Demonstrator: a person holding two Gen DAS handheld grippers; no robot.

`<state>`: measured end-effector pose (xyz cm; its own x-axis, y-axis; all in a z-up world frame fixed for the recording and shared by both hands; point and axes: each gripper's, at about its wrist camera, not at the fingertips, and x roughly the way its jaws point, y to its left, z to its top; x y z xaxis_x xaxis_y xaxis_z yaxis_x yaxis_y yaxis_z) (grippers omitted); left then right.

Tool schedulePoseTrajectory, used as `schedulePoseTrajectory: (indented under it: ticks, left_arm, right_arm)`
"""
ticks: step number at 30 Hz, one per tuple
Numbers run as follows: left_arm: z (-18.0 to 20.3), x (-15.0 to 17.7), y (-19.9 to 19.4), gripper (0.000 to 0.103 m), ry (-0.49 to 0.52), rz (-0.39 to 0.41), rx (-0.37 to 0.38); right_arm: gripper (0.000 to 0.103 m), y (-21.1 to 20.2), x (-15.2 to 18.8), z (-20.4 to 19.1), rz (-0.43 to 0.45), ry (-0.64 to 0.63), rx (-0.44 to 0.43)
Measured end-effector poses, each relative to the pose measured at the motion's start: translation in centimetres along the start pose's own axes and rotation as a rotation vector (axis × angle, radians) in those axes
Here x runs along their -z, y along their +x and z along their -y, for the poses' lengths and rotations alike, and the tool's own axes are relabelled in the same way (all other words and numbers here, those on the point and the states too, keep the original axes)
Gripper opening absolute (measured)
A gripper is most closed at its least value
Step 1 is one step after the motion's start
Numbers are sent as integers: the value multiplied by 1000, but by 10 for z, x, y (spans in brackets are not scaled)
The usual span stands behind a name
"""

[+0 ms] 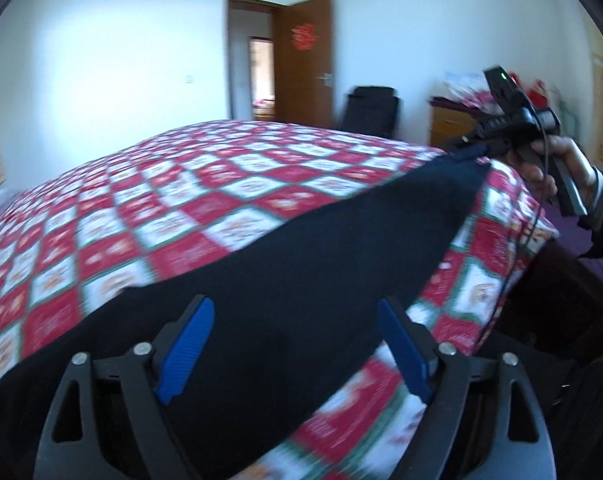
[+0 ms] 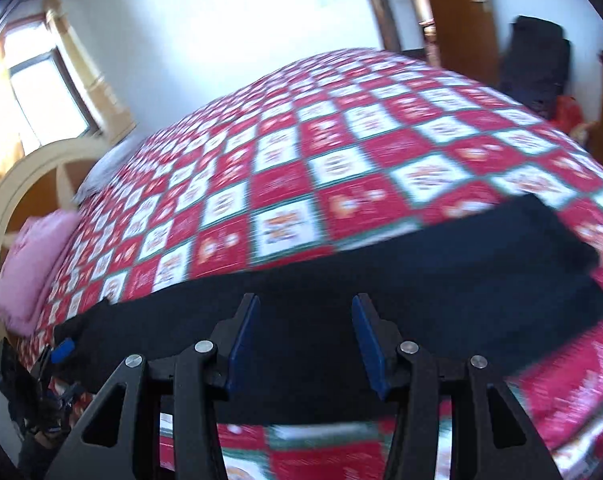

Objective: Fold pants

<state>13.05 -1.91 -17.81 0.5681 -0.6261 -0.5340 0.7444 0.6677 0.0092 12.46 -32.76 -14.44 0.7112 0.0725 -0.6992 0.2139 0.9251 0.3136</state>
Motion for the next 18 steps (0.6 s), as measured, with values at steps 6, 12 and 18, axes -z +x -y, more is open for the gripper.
schedulePoseTrajectory:
  ticks: [6,12,18]
  left_arm:
    - [44,-15,38,70,90,-55,85]
    - [63,-16,68,64,138,-126,99]
    - [69,-12,86,64,161,-178,62]
  right_arm:
    - [50,-32,9,60,81,135,64]
    - [50,-51,12,114,139,265,127]
    - [50,-51,8,138,161,305,132]
